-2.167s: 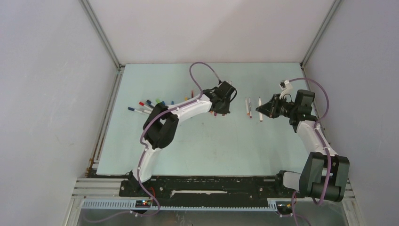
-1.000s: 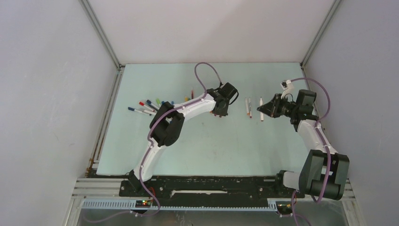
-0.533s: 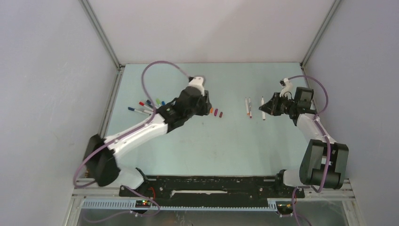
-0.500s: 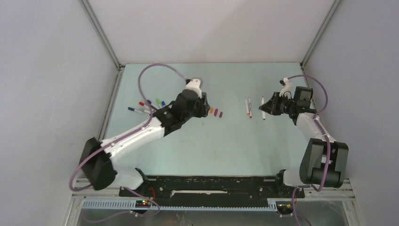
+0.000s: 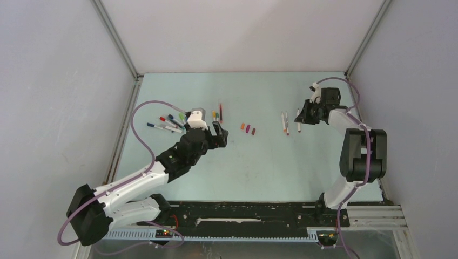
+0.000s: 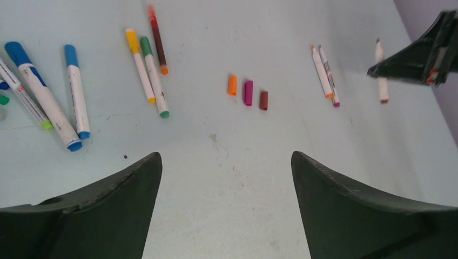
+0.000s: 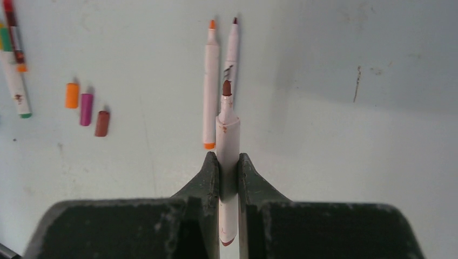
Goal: Open the pen caps
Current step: Place the pen at the center of the board.
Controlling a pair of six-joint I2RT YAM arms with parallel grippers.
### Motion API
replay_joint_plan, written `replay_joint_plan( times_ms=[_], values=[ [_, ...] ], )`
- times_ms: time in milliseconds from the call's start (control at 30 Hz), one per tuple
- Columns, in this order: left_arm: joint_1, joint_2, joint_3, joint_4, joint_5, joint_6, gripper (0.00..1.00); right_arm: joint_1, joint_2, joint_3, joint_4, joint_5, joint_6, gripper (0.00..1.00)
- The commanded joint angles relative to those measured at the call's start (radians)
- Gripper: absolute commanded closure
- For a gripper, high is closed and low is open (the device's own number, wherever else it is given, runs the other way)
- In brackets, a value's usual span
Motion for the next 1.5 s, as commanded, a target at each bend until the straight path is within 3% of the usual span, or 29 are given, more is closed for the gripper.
replay_joint_plan(
  times_ms=[0, 400, 633, 767, 967, 1100, 1233, 1467],
  values=[
    [0.013, -0.013, -0.024, 0.077, -0.095, -0.030, 0.08, 0.017, 0.064, 0.079, -0.059, 0.063, 0.019, 0.91],
    [0.028, 0.027, -0.022, 0.086, -0.078, -0.024, 0.08, 0.018, 0.212, 0.179, -0.128, 0.053, 0.055, 0.85],
    [0.029, 0.033, -0.024, 0.090, -0.066, -0.024, 0.08, 0.019, 0.258, 0.211, -0.152, 0.052, 0.055, 0.73],
    [0.032, 0.033, -0.028, 0.100, -0.034, -0.029, 0.08, 0.018, 0.251, 0.211, -0.157, 0.045, 0.053, 0.62],
    [0.046, 0.019, -0.024, 0.100, 0.042, -0.037, 0.08, -0.013, 0.167, 0.211, -0.192, -0.008, 0.024, 0.58],
    [0.067, 0.021, -0.015, 0.104, 0.124, -0.046, 0.07, -0.033, 0.048, 0.210, -0.261, -0.166, -0.130, 0.56],
    [0.097, 0.035, 0.005, 0.113, 0.185, -0.041, 0.05, -0.060, -0.059, 0.210, -0.385, -0.446, -0.331, 0.54],
    [0.175, 0.120, 0.067, 0.157, 0.302, -0.042, 0.04, -0.079, -0.256, 0.086, -0.417, -0.609, -0.486, 0.53]
  ],
)
